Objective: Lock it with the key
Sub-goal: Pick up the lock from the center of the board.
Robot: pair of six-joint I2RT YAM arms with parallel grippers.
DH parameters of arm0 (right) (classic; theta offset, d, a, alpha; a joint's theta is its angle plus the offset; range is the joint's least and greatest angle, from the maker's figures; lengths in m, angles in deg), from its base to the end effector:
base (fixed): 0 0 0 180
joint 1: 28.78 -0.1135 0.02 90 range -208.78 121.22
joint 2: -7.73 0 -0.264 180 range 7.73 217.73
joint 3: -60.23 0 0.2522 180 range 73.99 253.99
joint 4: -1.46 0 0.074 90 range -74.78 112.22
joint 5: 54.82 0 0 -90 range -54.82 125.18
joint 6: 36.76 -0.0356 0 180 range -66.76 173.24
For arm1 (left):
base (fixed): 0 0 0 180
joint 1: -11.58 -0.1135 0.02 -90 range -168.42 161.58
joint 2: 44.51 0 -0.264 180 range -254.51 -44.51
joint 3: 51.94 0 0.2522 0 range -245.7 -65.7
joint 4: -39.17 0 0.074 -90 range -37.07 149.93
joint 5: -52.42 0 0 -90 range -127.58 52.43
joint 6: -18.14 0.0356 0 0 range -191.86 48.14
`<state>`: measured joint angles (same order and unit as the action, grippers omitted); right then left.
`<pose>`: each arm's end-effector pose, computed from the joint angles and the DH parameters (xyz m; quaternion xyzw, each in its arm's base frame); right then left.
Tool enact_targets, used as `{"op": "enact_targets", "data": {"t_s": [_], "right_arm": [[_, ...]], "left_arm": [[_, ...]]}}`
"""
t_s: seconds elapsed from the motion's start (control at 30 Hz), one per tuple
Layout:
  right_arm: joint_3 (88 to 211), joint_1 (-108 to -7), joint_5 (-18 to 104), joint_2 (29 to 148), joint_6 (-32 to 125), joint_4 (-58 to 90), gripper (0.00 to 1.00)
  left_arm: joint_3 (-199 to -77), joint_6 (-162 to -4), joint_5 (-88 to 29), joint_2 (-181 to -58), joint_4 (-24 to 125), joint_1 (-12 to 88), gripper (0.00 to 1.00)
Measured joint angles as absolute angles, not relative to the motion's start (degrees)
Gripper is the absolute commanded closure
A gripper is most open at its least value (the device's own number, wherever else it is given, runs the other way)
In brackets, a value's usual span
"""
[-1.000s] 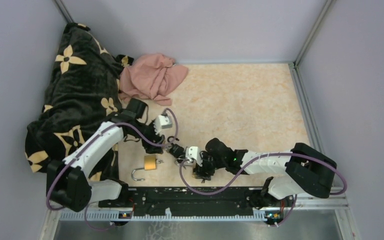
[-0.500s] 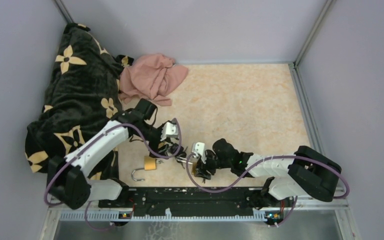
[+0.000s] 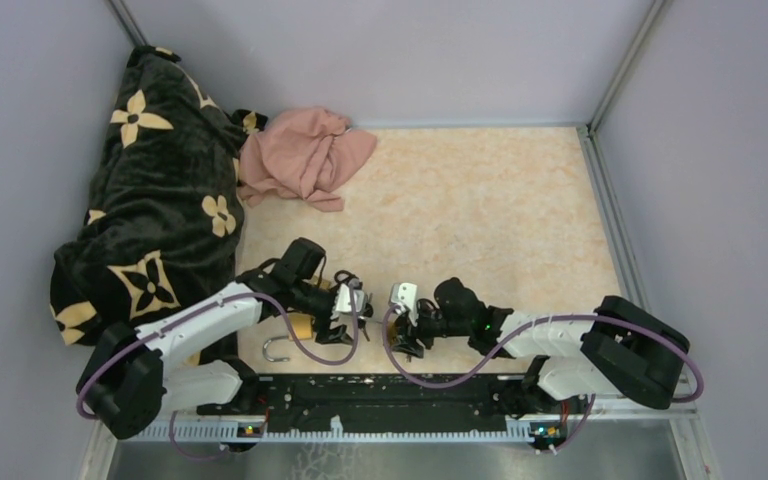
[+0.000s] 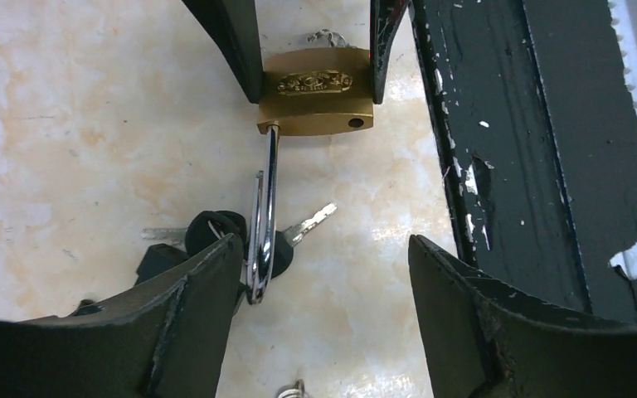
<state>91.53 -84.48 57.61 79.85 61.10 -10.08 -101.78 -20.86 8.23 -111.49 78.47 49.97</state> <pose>0.1145 0.1919 0.1476 -0.5293 0.6677 0.3544 0.3852 0.1506 -0.1519 0.1998 0.7002 0.5479 -0.3412 0.3052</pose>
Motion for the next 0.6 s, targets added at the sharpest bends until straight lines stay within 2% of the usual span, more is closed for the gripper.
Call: {"op": "enact_targets", "data": {"t_s": [0.27,0.37,0.5,0.6], "right_arm": [[91.27,-84.48,57.68,79.85,61.75,-11.41,1.00],[91.24,-84.48,57.70,79.85,62.34,-11.41,1.00],[91.24,-84.48,57.70,79.85,62.87,-11.39,1.00],[91.24,-84.48,57.68,79.85,63.22,-11.39,1.00]], "left_arm": [[-94.59,-28.36,2.98,-112.87,63.08,51.52,0.33],[-94.59,-28.99,1.63,-113.22,60.06,52.33,0.45],[-94.59,-28.97,0.97,-113.61,58.56,52.81,0.70],[-94.59,-28.27,0.93,-113.78,58.62,53.62,0.79]]}}
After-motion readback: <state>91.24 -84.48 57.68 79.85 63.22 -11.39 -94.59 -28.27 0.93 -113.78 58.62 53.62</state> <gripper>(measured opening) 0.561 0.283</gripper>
